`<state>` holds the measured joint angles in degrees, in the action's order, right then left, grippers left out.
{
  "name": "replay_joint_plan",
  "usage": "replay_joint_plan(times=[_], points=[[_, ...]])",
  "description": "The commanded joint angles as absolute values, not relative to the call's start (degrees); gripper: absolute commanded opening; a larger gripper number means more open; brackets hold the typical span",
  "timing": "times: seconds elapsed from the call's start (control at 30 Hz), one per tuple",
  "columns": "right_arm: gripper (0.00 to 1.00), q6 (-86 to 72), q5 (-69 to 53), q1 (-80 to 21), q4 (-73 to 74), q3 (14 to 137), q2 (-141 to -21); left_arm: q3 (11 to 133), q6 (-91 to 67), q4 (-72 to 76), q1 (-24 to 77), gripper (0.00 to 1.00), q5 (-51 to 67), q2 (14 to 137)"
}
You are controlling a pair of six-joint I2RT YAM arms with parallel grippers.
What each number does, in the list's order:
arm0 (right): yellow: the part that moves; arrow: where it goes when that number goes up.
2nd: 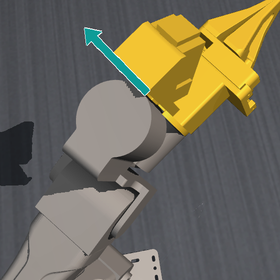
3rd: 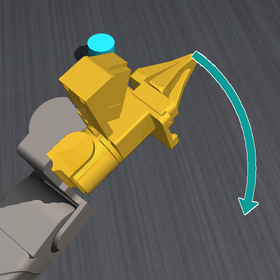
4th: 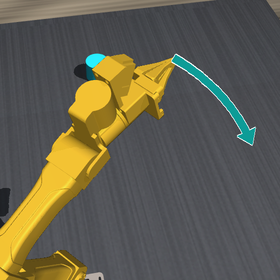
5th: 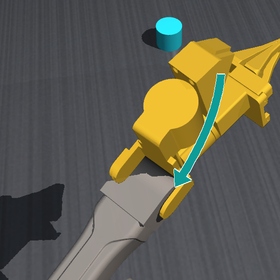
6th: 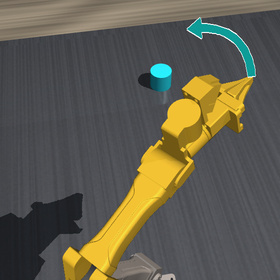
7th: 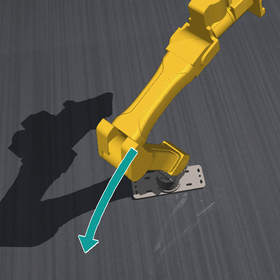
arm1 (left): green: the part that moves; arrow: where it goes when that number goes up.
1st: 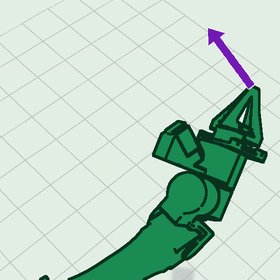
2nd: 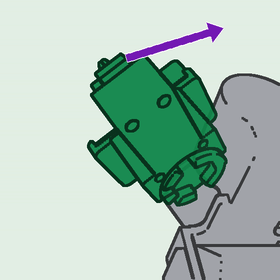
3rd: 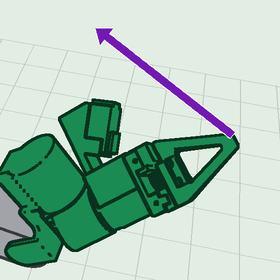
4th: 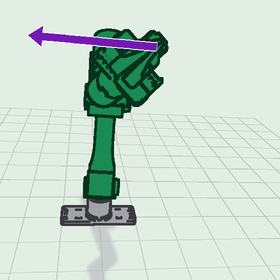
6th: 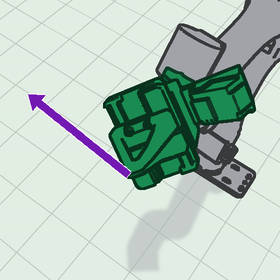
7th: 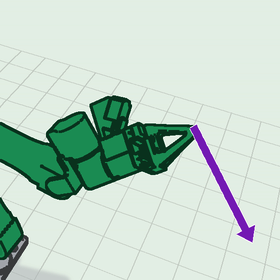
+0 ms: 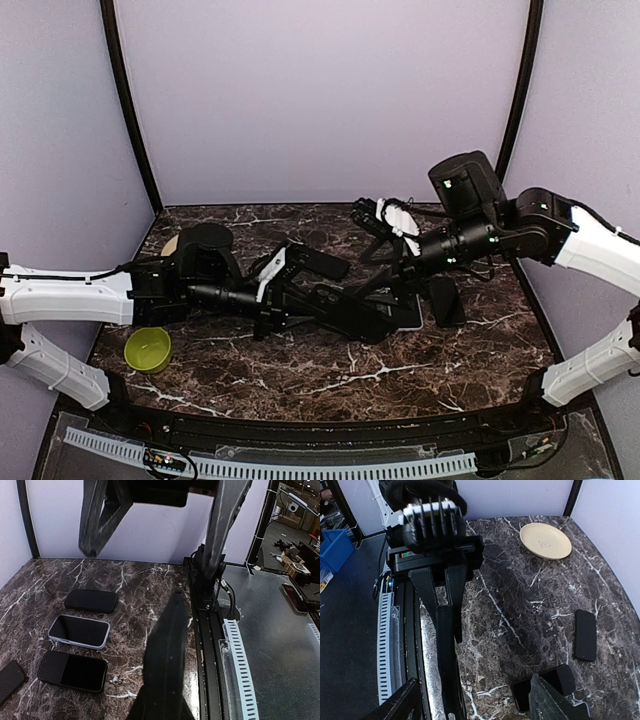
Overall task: Put the phone into the phone case
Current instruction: Pass from the left arm to the right, then pass from the right arm to the left
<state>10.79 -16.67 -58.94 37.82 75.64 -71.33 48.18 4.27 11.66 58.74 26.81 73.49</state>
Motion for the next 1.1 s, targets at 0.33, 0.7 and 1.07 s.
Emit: replay_joint_plan(times=[0.33,0.7,1.07], points=[[0.12,13.3,-23.0,-59.2,38.7,76.8,-78.3,47.3,5.8,12.4,59.0,0.00,30.3,71.1],[0.00,-0.4,-27.9,-57.7,5.8,62.5,-69.2,39.3,-0.3,27.6,59.0,0.63,22.8,65.4],[0.00,-15.7,-28.3,-58.1,-32.2,49.5,-71.1,29.1,-10.0,49.5,59.0,0.63,18.8,62.7]])
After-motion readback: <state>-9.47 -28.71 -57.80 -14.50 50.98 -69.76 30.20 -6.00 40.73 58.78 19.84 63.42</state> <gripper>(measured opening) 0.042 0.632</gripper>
